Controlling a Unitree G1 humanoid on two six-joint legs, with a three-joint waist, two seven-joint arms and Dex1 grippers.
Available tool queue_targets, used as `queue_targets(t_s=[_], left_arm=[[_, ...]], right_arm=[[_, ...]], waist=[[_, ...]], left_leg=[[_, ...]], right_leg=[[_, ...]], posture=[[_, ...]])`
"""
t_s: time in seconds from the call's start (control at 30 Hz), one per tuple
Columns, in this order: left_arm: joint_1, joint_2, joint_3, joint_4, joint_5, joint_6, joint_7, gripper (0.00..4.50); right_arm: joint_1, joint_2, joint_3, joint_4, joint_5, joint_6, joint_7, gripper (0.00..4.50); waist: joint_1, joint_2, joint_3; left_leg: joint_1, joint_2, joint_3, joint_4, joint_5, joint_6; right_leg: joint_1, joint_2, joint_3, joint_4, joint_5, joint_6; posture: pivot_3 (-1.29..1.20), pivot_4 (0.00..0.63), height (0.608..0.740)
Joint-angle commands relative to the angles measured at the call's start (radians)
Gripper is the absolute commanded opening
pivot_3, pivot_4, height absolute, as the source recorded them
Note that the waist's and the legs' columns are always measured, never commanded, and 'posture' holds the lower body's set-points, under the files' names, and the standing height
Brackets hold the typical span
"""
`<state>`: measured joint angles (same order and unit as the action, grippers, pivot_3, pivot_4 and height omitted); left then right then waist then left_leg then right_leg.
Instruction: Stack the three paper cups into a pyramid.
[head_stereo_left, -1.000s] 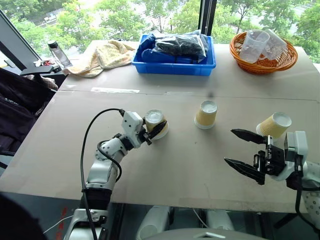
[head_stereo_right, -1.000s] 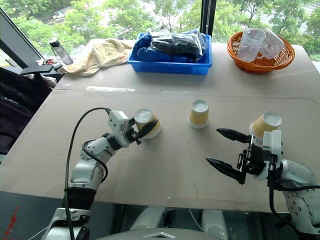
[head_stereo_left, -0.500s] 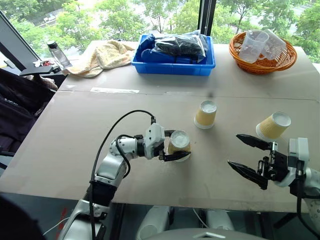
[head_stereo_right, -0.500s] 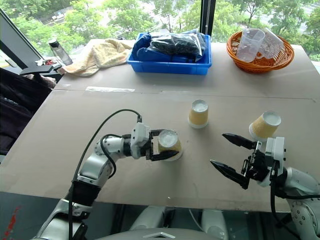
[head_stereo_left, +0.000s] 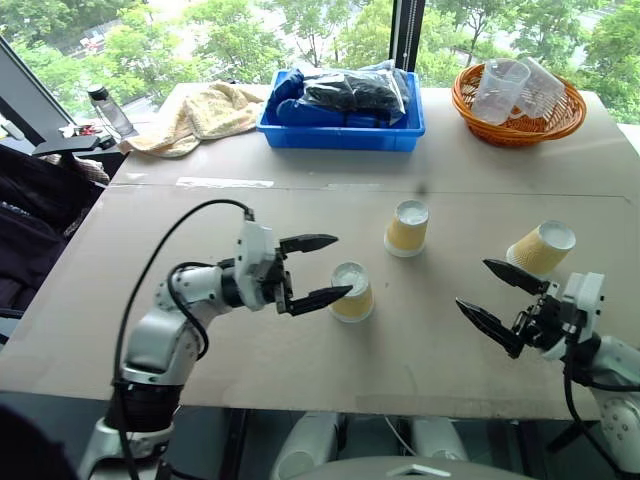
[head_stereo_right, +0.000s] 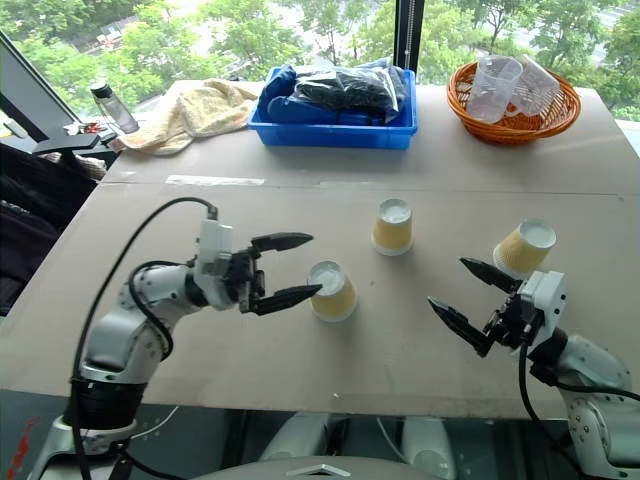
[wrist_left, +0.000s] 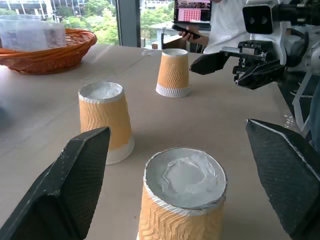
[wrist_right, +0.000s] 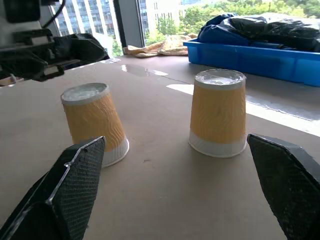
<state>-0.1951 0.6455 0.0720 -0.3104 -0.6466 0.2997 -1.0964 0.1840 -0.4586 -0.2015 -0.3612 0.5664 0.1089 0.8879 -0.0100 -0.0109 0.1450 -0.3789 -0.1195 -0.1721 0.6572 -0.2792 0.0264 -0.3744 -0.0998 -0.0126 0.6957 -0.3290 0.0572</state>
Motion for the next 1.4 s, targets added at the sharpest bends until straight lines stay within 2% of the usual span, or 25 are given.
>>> queue_targets(t_s=[0.03, 0.1, 0.23, 0.33, 0.43, 0.57, 0.7, 1.2, 1.23, 1.27, 1.4], left_arm=[[0.004, 0.068, 0.094, -0.101, -0.127, 0.115, 0.022, 4.42], [0.004, 0.172, 0.165, -0.095, -0.197, 0.208, -0.025, 4.42], [-0.017, 0.36, 0.242, -0.043, -0.184, 0.245, -0.144, 4.42], [-0.107, 0.41, 0.266, 0.002, -0.179, 0.23, -0.162, 4.42], [-0.13, 0.467, 0.28, 0.03, -0.189, 0.253, -0.228, 4.42], [-0.132, 0.5, 0.273, 0.072, -0.173, 0.252, -0.29, 4.42], [-0.13, 0.49, 0.254, 0.091, -0.144, 0.227, -0.317, 4.42], [-0.144, 0.438, 0.244, 0.153, -0.068, 0.142, -0.321, 4.42], [-0.15, 0.432, 0.249, 0.158, -0.071, 0.143, -0.312, 4.5], [-0.153, 0.428, 0.251, 0.163, -0.072, 0.143, -0.309, 4.5], [-0.176, 0.408, 0.252, 0.187, -0.065, 0.143, -0.269, 4.5]], right_arm=[[-0.067, 0.044, 0.051, 0.028, -0.071, -0.026, -0.078, 4.5], [-0.147, 0.081, 0.11, 0.072, -0.115, -0.017, -0.111, 4.5], [-0.332, 0.149, 0.176, 0.212, -0.217, -0.022, -0.204, 4.5], [-0.419, 0.169, 0.188, 0.298, -0.242, -0.016, -0.227, 4.5], [-0.483, 0.184, 0.205, 0.353, -0.242, -0.01, -0.211, 4.5], [-0.564, 0.211, 0.221, 0.444, -0.277, -0.014, -0.244, 4.5], [-0.625, 0.249, 0.213, 0.52, -0.282, -0.042, -0.259, 4.5], [-0.646, 0.251, 0.241, 0.507, -0.273, 0.012, -0.189, 4.5], [-0.645, 0.251, 0.242, 0.506, -0.273, 0.013, -0.186, 3.99], [-0.644, 0.251, 0.244, 0.505, -0.272, 0.014, -0.179, 3.74], [-0.645, 0.252, 0.247, 0.506, -0.273, 0.014, -0.172, 2.13]], waist=[[-0.002, 0.001, 0.0], [-0.009, 0.0, 0.001], [-0.019, 0.003, 0.002], [-0.007, 0.003, 0.003], [-0.01, 0.003, 0.003], [-0.029, 0.004, 0.003], [-0.041, 0.004, 0.004], [-0.048, 0.004, 0.004], [-0.049, 0.004, 0.004], [-0.05, 0.004, 0.004], [-0.052, 0.004, 0.004]], left_leg=[[0.0, 0.0, 0.0, 0.0, 0.0, 0.0], [0.0, 0.0, 0.0, 0.0, 0.0, 0.0], [0.0, 0.0, 0.0, -0.001, 0.001, -0.001], [-0.001, 0.0, 0.0, -0.002, 0.001, -0.001], [-0.001, 0.0, 0.0, -0.003, 0.001, -0.001], [-0.001, 0.0, 0.0, -0.005, 0.001, -0.001], [0.0, 0.0, 0.001, -0.005, 0.001, -0.001], [-0.001, 0.0, 0.0, -0.004, 0.001, -0.001], [-0.001, 0.0, 0.0, -0.004, 0.001, -0.001], [-0.001, 0.0, 0.0, -0.004, 0.001, -0.001], [-0.001, 0.0, 0.0, -0.004, 0.001, -0.001]], right_leg=[[0.0, 0.0, 0.0, 0.0, 0.0, 0.0], [0.0, 0.0, 0.0, 0.0, 0.0, 0.0], [-0.002, 0.002, 0.002, 0.001, 0.0, 0.0], [-0.003, 0.002, 0.002, 0.0, 0.0, -0.001], [-0.003, 0.002, 0.002, -0.001, 0.0, 0.0], [-0.004, 0.002, 0.003, -0.002, 0.0, -0.001], [-0.005, 0.003, 0.005, 0.0, 0.0, -0.001], [-0.006, 0.003, 0.005, 0.0, 0.0, 0.0], [-0.006, 0.003, 0.005, 0.0, 0.0, -0.001], [-0.006, 0.004, 0.005, 0.0, 0.0, -0.001], [-0.006, 0.003, 0.005, 0.0, 0.0, -0.001]], posture=[[0.0, 0.15, 0.74], [0.0, 0.15, 0.74], [0.0, 0.15, 0.74], [0.0, 0.15, 0.74], [0.0, 0.15, 0.74], [0.0, 0.15, 0.74], [0.0, 0.15, 0.74], [0.0, 0.15, 0.74], [0.0, 0.15, 0.74], [0.0, 0.15, 0.74], [0.0, 0.15, 0.74]])
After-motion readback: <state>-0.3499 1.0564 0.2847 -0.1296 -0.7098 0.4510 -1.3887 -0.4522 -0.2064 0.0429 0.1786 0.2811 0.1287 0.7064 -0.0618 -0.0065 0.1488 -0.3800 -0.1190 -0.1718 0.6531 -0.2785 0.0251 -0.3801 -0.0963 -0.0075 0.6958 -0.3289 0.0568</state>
